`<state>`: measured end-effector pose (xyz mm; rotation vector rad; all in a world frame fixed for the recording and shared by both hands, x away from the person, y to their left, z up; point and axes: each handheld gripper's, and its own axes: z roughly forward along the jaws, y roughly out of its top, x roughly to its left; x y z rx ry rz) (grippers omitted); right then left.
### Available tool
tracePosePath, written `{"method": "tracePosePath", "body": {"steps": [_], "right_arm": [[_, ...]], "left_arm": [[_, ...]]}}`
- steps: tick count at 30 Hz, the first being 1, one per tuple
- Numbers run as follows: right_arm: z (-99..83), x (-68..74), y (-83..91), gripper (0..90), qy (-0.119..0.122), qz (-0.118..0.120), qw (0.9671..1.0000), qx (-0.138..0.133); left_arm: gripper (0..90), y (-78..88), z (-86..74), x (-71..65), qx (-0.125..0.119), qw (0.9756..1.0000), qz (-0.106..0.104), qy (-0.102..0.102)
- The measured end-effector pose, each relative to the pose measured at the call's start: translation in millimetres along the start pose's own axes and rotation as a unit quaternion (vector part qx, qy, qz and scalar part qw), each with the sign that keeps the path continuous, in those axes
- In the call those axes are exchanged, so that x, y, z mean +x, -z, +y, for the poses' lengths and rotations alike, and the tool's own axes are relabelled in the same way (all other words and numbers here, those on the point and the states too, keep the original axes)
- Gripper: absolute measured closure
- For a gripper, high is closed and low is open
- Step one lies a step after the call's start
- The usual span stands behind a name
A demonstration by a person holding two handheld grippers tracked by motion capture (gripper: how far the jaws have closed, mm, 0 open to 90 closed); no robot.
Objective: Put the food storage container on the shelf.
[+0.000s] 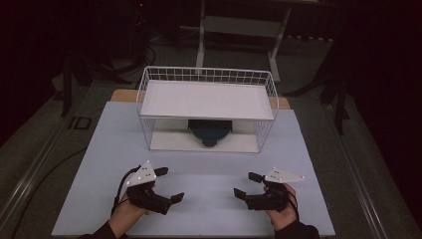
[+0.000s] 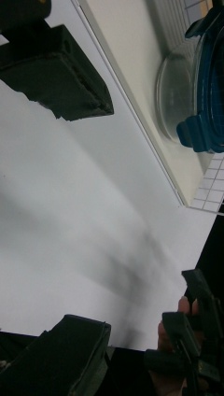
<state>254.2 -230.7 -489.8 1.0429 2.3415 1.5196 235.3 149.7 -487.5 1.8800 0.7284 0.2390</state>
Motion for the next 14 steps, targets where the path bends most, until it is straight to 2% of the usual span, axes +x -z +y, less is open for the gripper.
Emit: {"method": "tracePosePath", "body": {"steps": [2, 6, 10, 14], "right_arm": [[-5.4, -1.0, 3.5, 15.2, 0.007, -0.010, 0.9999, 0.000], [-13.5, -4.5, 9.6, 15.4, 0.019, -0.014, 0.9997, 0.000], [-21.3, -9.3, 10.8, 15.4, 0.014, -0.022, 0.9996, 0.014], [-21.6, -10.9, 10.4, 15.4, 0.013, -0.025, 0.9995, 0.013]], "left_arm": [[0.1, -0.6, -0.5, -0.5, 0.000, 1.0000, -0.002, 0.000], [0.0, -1.8, -1.8, -1.1, 0.004, 1.0000, -0.003, -0.006], [0.1, -3.3, -2.5, -2.1, 0.006, 0.9999, -0.006, -0.009], [0.1, -3.8, -2.5, -2.9, 0.007, 0.9999, -0.007, -0.013]]}}
